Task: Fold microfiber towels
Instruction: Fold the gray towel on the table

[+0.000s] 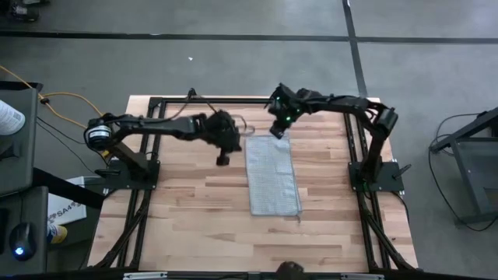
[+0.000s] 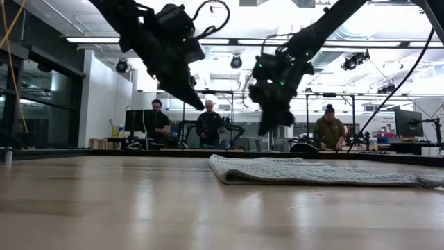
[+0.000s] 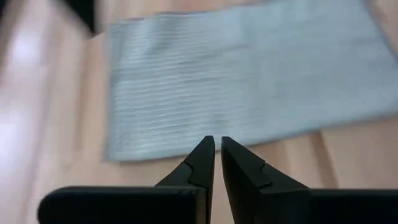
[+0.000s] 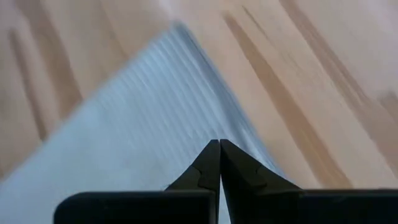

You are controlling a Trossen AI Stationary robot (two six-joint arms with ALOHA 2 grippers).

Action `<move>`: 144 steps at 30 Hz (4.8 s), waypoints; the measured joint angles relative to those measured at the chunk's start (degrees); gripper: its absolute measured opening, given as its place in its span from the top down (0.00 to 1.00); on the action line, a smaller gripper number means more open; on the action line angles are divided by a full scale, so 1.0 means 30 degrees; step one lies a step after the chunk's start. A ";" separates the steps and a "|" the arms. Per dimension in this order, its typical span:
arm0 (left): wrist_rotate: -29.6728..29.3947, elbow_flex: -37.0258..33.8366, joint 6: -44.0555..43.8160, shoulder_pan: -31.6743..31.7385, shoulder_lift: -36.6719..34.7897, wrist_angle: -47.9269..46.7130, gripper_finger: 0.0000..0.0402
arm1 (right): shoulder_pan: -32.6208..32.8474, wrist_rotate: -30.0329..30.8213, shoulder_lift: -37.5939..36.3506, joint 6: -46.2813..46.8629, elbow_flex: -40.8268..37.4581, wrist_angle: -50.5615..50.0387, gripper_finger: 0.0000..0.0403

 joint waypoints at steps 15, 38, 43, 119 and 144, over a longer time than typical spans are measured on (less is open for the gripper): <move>-0.0529 0.0263 -0.5773 0.0783 0.0007 0.0025 0.92 | -0.1332 -0.0452 -0.0299 -0.4005 0.0000 -0.3072 0.97; 0.0198 0.0248 -0.6749 0.1059 0.1326 0.2487 0.92 | -0.1508 0.1657 -0.0284 -0.5726 0.0000 -0.4000 0.72; 0.0925 0.0263 -0.6763 0.1964 0.2867 0.3890 0.92 | -0.1508 0.1649 -0.0284 -0.5726 0.0000 -0.4026 0.72; 0.4127 0.4918 -0.5393 0.5257 0.8371 0.0959 0.68 | -0.3375 -0.0905 0.1778 -0.6746 -0.0007 -0.3404 0.58; 0.4280 0.4904 -0.5408 0.5213 0.8437 0.0842 0.68 | -0.3212 -0.2477 0.3082 -0.6811 0.0160 -0.4650 0.58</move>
